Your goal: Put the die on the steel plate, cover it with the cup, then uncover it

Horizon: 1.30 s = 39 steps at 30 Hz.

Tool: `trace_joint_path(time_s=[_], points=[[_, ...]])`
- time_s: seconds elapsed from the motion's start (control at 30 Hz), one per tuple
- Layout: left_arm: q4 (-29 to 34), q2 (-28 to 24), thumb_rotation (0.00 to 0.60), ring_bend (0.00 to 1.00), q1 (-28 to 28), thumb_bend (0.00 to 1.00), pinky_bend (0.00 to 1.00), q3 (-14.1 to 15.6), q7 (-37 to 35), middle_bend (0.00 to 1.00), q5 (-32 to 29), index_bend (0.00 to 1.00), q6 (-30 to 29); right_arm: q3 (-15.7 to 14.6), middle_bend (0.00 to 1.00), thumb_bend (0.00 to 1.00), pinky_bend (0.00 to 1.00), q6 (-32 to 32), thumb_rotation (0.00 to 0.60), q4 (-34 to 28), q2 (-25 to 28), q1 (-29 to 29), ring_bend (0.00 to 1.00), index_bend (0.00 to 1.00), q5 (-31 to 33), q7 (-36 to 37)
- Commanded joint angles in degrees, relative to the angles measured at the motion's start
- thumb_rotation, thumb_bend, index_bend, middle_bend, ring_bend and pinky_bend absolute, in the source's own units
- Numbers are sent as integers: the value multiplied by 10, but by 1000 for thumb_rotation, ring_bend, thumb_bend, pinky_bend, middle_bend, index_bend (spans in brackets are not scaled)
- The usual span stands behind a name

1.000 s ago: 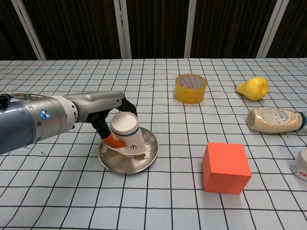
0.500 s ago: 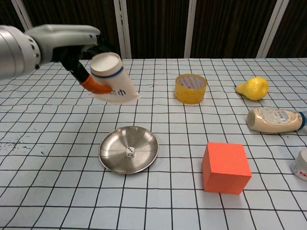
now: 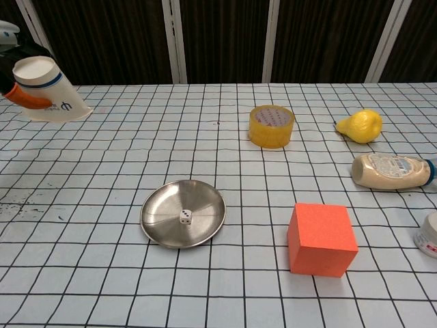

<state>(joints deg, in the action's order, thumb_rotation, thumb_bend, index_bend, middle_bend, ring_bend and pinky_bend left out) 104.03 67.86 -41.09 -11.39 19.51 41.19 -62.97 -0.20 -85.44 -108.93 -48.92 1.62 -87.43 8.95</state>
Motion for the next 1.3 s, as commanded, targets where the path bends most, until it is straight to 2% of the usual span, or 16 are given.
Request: trace_joint_path(time_s=[0.03,0.3,0.47,0.67,0.87,1.07,1.3], points=[[-97,41,600,0,26,433,0,10,-84,330,33,534,47,0,50,234,0,0,600,-1,0,0,86,268,-1,-3],[-227,122,600,0,37,433,0,9,-168,325,76,519,74,-1,50,234,0,10,600,2,-7,-5,85,268,3,-15],[-266,152,600,0,39,407,0,12,-187,288,91,477,90,-1,50,234,0,15,600,1,-10,-7,86,268,6,-24],[-261,153,600,0,33,385,0,14,-161,234,48,418,129,-1,50,235,0,15,600,-1,-11,-7,86,268,6,-27],[-244,145,600,0,23,354,0,20,-125,110,11,342,154,-2,50,234,0,17,600,-2,-10,-8,86,268,6,-28],[-218,131,600,0,15,333,0,21,-93,70,-10,276,151,-3,51,235,0,21,600,-3,-10,-9,86,268,6,-28],[-178,105,600,0,15,282,0,15,-84,0,-14,125,139,-3,51,234,0,20,600,-4,-10,-10,85,274,5,-30]])
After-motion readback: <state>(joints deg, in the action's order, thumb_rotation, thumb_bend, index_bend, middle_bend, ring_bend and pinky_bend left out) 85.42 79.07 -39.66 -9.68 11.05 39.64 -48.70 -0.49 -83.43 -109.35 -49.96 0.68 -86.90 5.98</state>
